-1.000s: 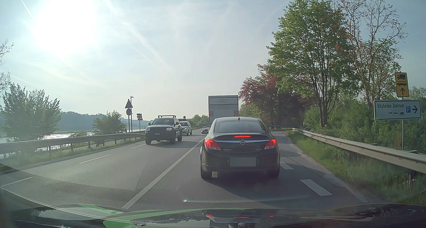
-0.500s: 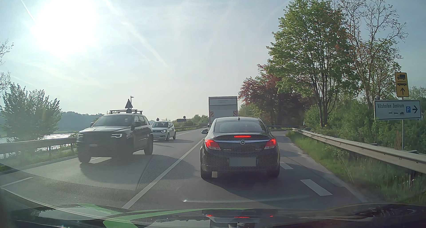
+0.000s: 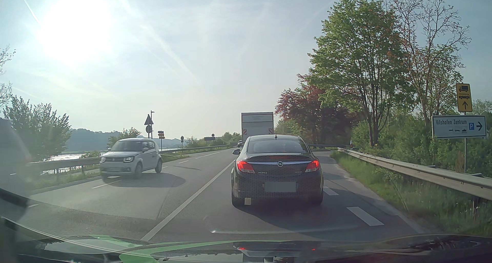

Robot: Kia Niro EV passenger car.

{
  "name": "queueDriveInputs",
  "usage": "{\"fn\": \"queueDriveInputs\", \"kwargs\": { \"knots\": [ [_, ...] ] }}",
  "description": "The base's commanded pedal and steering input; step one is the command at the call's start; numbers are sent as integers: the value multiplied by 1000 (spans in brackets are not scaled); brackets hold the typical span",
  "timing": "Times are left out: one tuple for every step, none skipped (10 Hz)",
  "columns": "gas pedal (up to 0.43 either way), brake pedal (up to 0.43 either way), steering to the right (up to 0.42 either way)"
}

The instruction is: Follow the waypoints while adhering to traffic rules and regulations

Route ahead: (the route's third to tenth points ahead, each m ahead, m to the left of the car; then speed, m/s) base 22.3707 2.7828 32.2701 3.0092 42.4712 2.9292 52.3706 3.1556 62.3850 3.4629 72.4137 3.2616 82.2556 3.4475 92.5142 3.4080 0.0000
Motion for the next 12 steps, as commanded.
{"fn": "queueDriveInputs", "kwargs": {
  "knots": [
    [0, 274, 4],
    [0, 274, 4],
    [0, 280, 4],
    [0, 274, 4],
    [0, 274, 4],
    [0, 280, 4],
    [0, 280, 4],
    [0, 274, 4],
    [0, 280, 4],
    [0, 280, 4],
    [0, 280, 4],
    [0, 280, 4]
  ]
}}
